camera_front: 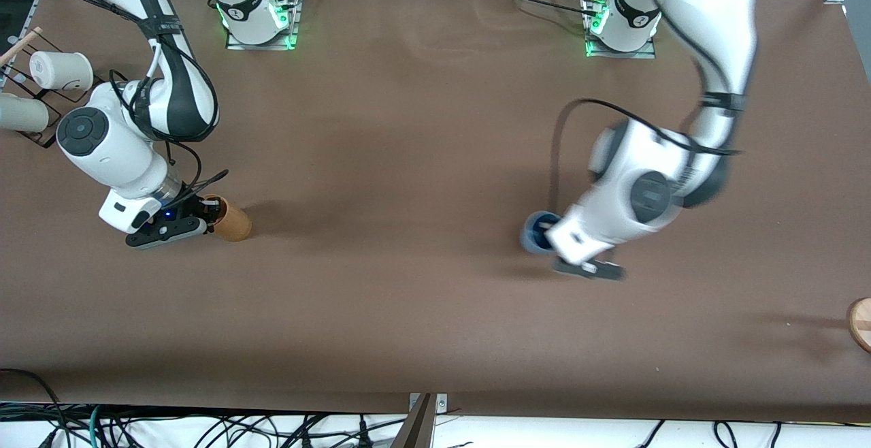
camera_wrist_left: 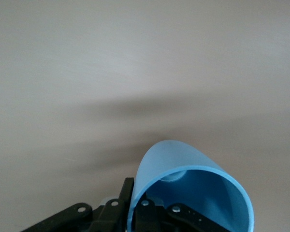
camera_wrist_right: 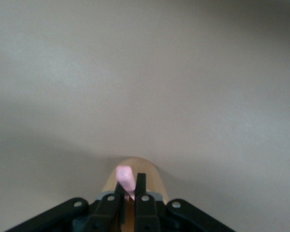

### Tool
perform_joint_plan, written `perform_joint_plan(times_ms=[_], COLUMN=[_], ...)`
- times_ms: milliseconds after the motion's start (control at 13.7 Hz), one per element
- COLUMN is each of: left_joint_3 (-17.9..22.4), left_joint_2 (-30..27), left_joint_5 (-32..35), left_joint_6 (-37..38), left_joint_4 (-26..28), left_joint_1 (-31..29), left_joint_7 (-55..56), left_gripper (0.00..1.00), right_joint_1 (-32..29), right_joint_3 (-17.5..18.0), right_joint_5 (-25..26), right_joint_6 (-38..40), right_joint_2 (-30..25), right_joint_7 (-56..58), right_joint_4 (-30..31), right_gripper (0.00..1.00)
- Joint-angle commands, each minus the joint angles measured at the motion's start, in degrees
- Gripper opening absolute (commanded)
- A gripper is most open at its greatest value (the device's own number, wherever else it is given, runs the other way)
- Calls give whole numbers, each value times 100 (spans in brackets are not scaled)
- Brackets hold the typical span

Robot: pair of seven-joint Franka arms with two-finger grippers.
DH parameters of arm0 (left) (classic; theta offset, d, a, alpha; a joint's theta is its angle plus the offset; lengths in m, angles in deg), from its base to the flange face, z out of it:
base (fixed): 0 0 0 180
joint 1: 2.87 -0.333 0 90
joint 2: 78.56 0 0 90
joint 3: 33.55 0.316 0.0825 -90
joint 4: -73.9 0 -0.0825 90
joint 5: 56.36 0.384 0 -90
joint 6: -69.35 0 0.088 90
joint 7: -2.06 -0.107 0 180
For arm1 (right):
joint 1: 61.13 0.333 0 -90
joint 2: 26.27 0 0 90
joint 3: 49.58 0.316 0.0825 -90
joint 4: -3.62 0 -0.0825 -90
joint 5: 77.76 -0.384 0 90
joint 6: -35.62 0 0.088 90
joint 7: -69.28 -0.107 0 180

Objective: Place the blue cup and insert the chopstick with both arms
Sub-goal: 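Carry the blue cup toward the table middle while the right gripper grasps the chopstick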

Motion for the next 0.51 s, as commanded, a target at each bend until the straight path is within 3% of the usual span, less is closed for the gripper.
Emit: perform_joint_plan(times_ms=[0, 220, 439], left_joint_3=[134, 160, 160], left_joint_2=[558, 1050, 1691], left_joint_5=[-86, -95, -86], left_joint_6=[295, 295, 286], left_joint_4=[-864, -1348, -2068], left_joint_1=[611, 1130, 1543], left_joint_7=[437, 821, 1430], left_gripper=[0, 0, 0], right_joint_1=[-25, -25, -25], right_joint_3=[9, 0, -88], right_joint_5=[32, 14, -21], right_joint_6=[-9, 446, 1411], right_joint_2=[-88, -202, -256], right_joint_7=[94, 68, 33], right_joint_4=[-55, -344, -1071], right_gripper=[1, 0, 0])
